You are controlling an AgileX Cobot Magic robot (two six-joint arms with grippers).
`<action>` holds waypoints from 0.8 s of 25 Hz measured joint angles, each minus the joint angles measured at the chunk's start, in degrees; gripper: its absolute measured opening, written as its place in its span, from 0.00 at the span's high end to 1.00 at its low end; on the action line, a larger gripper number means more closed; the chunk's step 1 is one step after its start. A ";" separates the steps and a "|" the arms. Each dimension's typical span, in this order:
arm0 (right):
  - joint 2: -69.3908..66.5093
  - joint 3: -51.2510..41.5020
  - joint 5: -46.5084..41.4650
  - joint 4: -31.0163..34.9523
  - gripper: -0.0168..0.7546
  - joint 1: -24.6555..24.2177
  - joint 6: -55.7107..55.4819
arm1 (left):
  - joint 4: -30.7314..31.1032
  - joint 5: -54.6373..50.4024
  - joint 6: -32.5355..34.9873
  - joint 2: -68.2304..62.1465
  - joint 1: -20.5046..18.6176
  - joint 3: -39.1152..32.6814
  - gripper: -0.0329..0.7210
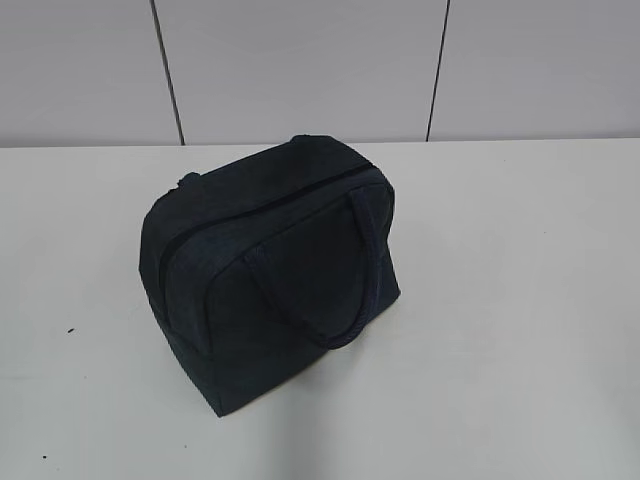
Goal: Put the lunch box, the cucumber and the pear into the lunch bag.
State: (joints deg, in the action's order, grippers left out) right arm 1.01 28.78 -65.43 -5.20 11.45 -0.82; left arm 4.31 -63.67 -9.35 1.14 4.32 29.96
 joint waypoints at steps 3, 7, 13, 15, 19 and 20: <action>0.00 0.00 0.00 0.00 0.34 0.00 -0.04 | 0.00 0.00 0.00 0.00 0.00 0.00 0.64; 0.00 0.00 0.00 0.00 0.34 0.00 -0.14 | 0.00 0.00 0.00 0.00 0.00 0.00 0.64; 0.00 0.00 0.00 0.00 0.34 0.00 -0.14 | 0.00 0.00 0.00 0.00 0.00 0.00 0.64; 0.00 0.00 0.00 0.00 0.34 0.00 -0.14 | 0.00 0.00 0.00 0.00 0.00 0.00 0.64; 0.00 0.00 0.00 0.00 0.34 0.00 -0.14 | 0.00 0.00 0.00 0.00 0.00 0.00 0.64; 0.00 0.00 0.00 0.00 0.34 0.00 -0.14 | 0.00 0.00 0.00 0.00 0.00 0.00 0.64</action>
State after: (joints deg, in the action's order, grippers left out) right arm 1.01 28.78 -65.43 -5.20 11.45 -0.96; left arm 4.31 -63.67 -9.35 1.14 4.32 29.96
